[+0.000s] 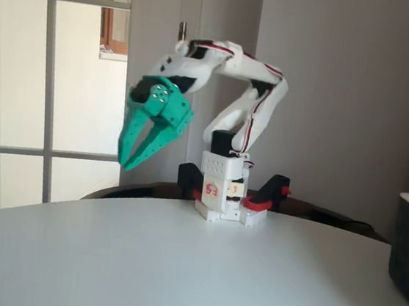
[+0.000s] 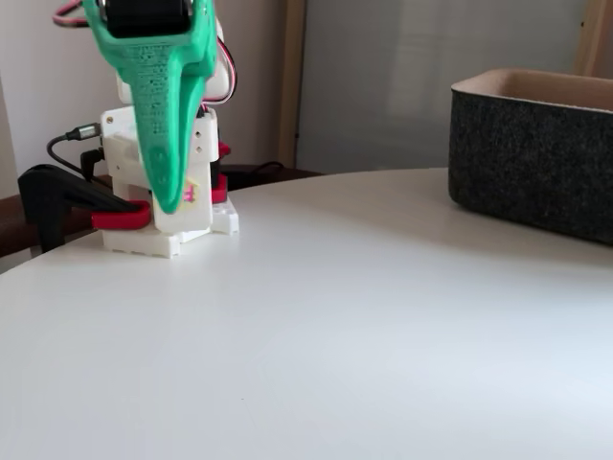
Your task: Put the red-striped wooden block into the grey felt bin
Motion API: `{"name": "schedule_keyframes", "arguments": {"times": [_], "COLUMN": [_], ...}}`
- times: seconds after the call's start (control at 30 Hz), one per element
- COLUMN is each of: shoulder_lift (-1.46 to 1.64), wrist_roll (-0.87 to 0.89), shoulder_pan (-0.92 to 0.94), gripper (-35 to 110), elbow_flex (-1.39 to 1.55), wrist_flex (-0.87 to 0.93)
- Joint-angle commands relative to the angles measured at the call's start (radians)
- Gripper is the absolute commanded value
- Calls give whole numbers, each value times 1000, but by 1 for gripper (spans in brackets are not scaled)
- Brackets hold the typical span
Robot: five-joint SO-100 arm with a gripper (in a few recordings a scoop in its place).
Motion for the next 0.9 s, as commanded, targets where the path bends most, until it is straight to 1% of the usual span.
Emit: {"name": "schedule_keyframes", "arguments": {"times": [0.0, 0.13, 0.27, 0.43, 0.87], "shoulder_lift": [179, 250, 288, 327, 413], "wrist_roll": [25, 26, 44, 78, 91], "shoulder_pan": [26, 29, 35, 58, 61], "gripper": [0, 0, 0, 0, 1], "elbow_flex": [163, 319, 407, 453, 572], "wrist_flex": [-3, -5, -5, -5, -6]}}
